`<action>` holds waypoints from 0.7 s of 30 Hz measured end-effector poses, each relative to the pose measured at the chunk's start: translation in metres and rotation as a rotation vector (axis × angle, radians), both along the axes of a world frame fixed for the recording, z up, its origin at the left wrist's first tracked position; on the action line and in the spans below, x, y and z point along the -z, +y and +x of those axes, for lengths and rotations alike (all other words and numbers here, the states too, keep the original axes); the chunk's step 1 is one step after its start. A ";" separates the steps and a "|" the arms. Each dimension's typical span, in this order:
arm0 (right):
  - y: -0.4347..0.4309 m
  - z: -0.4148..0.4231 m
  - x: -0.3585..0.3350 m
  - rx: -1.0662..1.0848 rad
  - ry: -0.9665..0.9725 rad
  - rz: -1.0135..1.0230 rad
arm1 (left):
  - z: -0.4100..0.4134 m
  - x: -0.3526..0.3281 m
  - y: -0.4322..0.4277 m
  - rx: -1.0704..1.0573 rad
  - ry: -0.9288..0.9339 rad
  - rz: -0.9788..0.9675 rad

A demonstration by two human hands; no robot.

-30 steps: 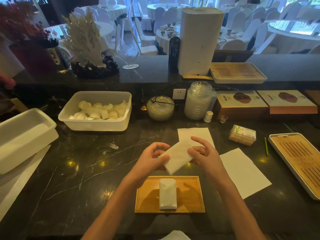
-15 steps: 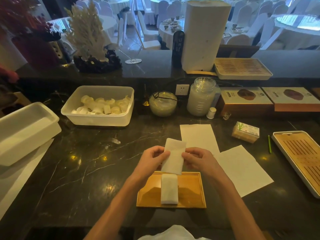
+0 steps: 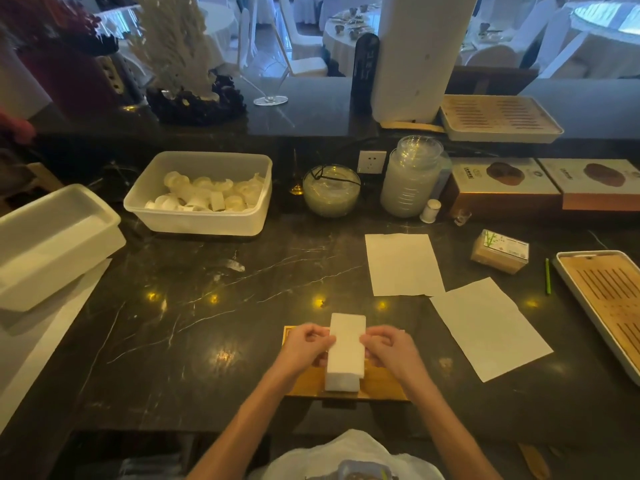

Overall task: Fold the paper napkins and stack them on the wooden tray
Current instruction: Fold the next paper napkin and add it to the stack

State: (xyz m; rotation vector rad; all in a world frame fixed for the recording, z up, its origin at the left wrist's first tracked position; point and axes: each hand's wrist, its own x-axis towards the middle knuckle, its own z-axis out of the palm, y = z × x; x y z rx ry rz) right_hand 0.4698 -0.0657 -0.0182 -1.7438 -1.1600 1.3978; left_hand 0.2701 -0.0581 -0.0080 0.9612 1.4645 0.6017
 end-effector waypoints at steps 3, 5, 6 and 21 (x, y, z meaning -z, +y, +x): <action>-0.008 -0.006 0.027 -0.003 -0.075 -0.049 | 0.003 0.023 -0.013 -0.008 0.058 -0.066; -0.007 -0.009 0.039 0.001 -0.107 -0.060 | 0.005 0.029 -0.016 -0.027 0.086 -0.076; -0.007 -0.011 0.043 0.003 -0.112 -0.061 | 0.005 0.030 -0.016 -0.031 0.101 -0.079; -0.012 -0.013 0.067 0.093 -0.099 -0.087 | 0.006 0.044 -0.014 -0.086 0.209 -0.079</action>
